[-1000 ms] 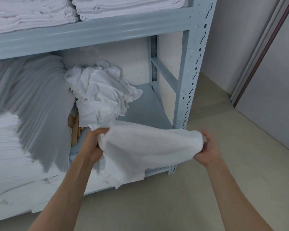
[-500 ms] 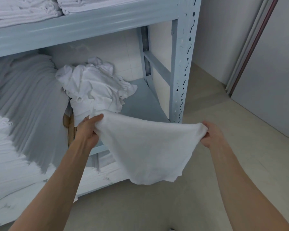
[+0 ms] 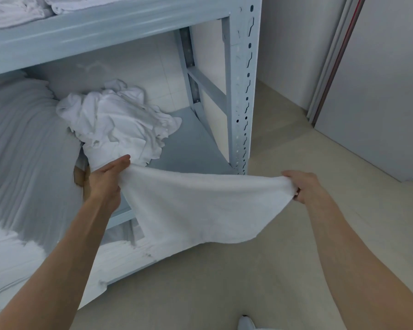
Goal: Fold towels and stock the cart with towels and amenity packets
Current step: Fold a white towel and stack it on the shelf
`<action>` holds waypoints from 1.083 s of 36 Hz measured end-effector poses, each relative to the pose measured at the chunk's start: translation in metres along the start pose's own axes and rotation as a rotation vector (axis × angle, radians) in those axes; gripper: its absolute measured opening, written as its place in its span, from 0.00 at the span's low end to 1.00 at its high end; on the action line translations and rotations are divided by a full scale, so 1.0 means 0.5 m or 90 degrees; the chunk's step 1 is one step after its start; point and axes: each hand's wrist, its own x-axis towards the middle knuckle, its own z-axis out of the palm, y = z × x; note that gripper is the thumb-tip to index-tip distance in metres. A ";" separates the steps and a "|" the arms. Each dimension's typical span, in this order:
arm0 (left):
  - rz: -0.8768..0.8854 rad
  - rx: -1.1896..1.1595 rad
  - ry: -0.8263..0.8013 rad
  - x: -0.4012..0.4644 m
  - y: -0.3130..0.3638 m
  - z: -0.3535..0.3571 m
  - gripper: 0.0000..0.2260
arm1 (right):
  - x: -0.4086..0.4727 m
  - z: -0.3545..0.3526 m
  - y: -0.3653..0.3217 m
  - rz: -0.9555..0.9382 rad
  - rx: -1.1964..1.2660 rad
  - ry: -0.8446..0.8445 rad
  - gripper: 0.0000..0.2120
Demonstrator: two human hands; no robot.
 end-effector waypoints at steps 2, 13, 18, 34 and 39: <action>0.020 0.040 -0.020 0.004 -0.002 -0.006 0.11 | -0.004 -0.001 -0.006 -0.040 -0.011 0.017 0.08; 0.155 0.240 -0.027 0.013 -0.019 -0.025 0.12 | -0.016 -0.004 -0.039 -0.243 -0.048 0.036 0.11; 0.136 0.242 -0.022 0.006 -0.031 -0.017 0.13 | -0.018 0.003 -0.042 -0.298 -0.140 0.025 0.15; 0.135 0.361 -0.023 -0.007 -0.035 -0.013 0.21 | -0.040 0.000 -0.060 -0.476 -0.560 0.120 0.11; 0.128 0.359 -0.017 -0.004 -0.034 -0.014 0.21 | -0.042 -0.012 -0.061 -0.420 -0.421 0.087 0.08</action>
